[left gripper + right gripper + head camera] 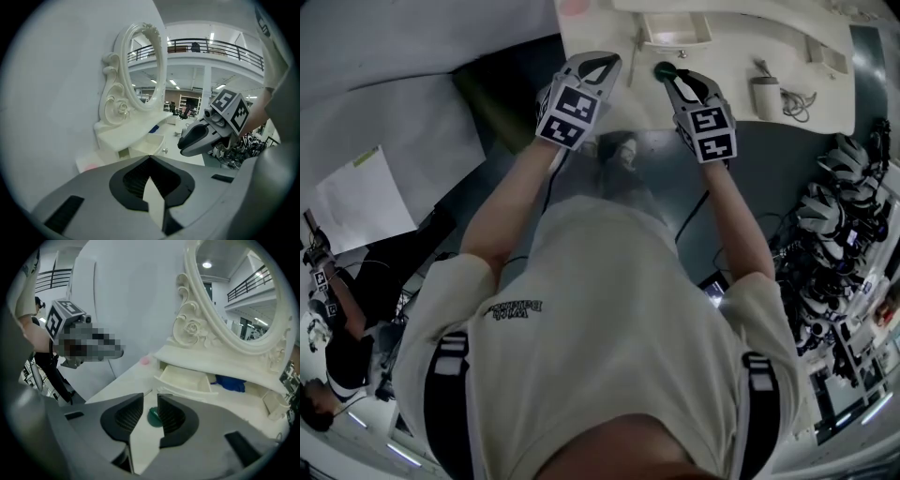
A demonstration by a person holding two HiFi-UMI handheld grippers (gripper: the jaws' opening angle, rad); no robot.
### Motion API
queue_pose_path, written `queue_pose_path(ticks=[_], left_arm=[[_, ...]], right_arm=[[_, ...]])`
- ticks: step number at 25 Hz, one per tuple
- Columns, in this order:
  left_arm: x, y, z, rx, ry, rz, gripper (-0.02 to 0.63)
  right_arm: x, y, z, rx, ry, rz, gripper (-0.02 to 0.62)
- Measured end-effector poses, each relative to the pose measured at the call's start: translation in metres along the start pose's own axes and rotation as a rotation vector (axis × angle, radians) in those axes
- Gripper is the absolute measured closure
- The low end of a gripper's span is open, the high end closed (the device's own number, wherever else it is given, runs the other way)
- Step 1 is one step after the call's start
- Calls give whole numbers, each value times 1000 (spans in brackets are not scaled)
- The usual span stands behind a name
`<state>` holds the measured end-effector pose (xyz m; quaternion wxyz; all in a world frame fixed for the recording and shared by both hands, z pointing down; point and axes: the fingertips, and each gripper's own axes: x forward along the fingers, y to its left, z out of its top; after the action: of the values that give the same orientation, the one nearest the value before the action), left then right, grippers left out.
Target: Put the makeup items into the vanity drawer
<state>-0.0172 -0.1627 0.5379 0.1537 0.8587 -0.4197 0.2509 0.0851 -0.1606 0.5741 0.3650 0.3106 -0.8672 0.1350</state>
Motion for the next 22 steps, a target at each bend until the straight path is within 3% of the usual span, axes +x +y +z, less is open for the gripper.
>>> queue_pose_path(ticks=[14,22], left_arm=[[71,-1,-73,-38,172,-74,592],[80,-3,-86,-45,192,-83,592]], right_arm=[[76,-8,-59,-133,204,47,497],[83,-6,-66,-160,212,66,518]])
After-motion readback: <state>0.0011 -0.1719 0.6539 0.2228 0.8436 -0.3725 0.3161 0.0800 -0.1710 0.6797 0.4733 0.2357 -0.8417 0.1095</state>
